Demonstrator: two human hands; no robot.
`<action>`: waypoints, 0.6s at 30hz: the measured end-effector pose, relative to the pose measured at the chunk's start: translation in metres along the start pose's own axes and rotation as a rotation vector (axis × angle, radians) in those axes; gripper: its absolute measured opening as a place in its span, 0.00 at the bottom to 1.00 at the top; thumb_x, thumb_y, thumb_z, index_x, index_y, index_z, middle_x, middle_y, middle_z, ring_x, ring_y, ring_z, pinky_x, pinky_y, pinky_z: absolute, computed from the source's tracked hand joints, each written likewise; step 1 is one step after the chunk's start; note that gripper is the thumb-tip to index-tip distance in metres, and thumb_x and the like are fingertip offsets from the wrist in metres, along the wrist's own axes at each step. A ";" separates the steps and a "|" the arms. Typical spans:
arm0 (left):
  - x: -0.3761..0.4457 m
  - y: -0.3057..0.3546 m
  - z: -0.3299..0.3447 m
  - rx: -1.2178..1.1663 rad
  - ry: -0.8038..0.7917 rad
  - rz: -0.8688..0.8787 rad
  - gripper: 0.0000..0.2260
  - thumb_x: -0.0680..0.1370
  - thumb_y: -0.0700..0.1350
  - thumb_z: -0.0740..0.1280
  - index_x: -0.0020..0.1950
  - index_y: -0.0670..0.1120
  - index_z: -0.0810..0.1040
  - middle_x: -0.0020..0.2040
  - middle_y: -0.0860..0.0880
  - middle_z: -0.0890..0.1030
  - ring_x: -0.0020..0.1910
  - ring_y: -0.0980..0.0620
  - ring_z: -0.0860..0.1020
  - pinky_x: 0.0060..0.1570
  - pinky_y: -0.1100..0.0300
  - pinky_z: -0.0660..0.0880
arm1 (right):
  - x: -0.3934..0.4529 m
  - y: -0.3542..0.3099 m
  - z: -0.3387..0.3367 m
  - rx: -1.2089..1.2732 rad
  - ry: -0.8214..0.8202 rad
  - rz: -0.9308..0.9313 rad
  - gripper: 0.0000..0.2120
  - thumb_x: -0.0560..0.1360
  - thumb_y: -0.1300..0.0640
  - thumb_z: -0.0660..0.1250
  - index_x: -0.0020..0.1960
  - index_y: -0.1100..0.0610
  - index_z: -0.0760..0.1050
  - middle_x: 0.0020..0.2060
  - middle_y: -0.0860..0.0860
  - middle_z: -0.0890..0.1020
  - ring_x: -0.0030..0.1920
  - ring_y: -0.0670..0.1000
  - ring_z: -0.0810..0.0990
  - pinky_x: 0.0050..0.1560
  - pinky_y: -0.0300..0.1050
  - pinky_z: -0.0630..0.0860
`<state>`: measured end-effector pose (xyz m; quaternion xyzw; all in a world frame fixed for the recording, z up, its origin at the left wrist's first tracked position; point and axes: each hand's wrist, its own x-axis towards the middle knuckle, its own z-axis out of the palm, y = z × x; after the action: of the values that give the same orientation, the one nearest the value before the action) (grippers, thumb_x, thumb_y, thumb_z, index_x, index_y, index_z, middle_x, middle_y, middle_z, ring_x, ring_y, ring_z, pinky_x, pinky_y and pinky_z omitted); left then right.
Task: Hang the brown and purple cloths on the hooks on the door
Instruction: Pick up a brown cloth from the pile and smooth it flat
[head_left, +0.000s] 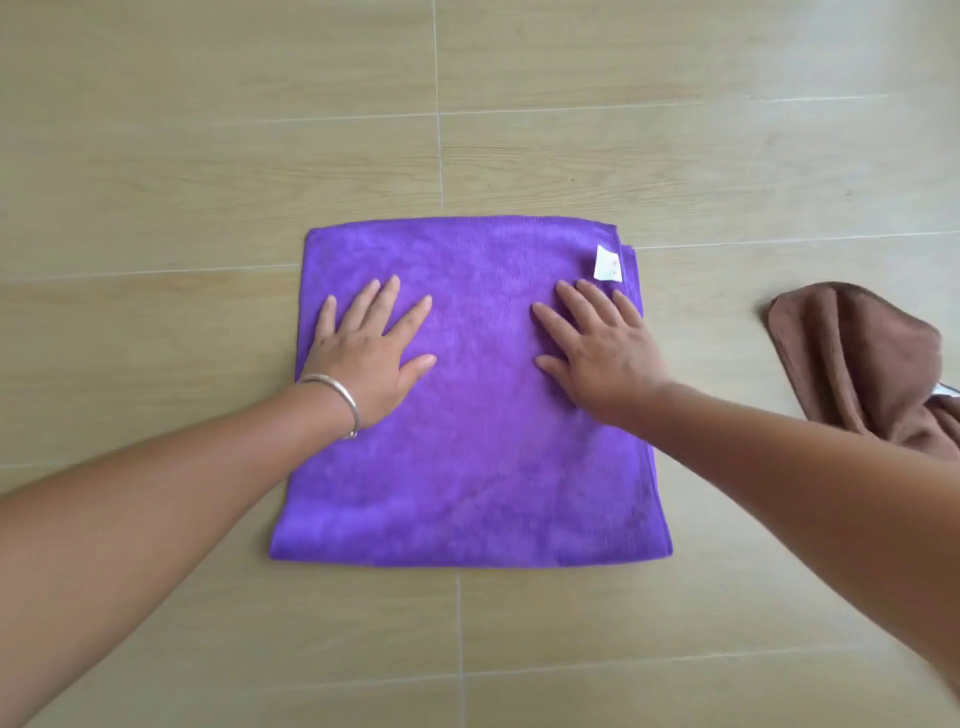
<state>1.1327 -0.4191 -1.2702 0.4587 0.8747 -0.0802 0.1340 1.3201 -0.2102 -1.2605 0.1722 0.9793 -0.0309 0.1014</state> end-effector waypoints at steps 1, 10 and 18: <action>0.006 0.004 -0.004 -0.015 0.017 0.008 0.29 0.78 0.64 0.49 0.78 0.58 0.49 0.79 0.48 0.48 0.77 0.49 0.46 0.73 0.41 0.47 | 0.006 0.000 -0.001 0.029 0.013 0.031 0.29 0.80 0.41 0.54 0.77 0.49 0.56 0.77 0.53 0.56 0.77 0.54 0.51 0.76 0.55 0.49; -0.134 0.001 0.033 -0.047 0.022 0.231 0.30 0.79 0.64 0.47 0.75 0.50 0.64 0.76 0.43 0.60 0.75 0.44 0.59 0.71 0.39 0.57 | -0.113 -0.009 0.030 0.108 0.022 -0.355 0.29 0.78 0.39 0.59 0.73 0.53 0.67 0.75 0.56 0.63 0.75 0.57 0.61 0.72 0.60 0.60; -0.167 -0.018 0.048 -0.005 0.042 0.417 0.29 0.77 0.65 0.54 0.73 0.50 0.66 0.75 0.42 0.63 0.73 0.43 0.62 0.67 0.38 0.59 | -0.159 0.005 0.048 -0.051 0.048 -0.591 0.32 0.77 0.34 0.57 0.75 0.51 0.65 0.75 0.55 0.64 0.74 0.59 0.62 0.68 0.67 0.60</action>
<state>1.2161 -0.5726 -1.2646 0.6312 0.7635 -0.0389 0.1309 1.4770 -0.2631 -1.2745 -0.1222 0.9896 -0.0304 0.0691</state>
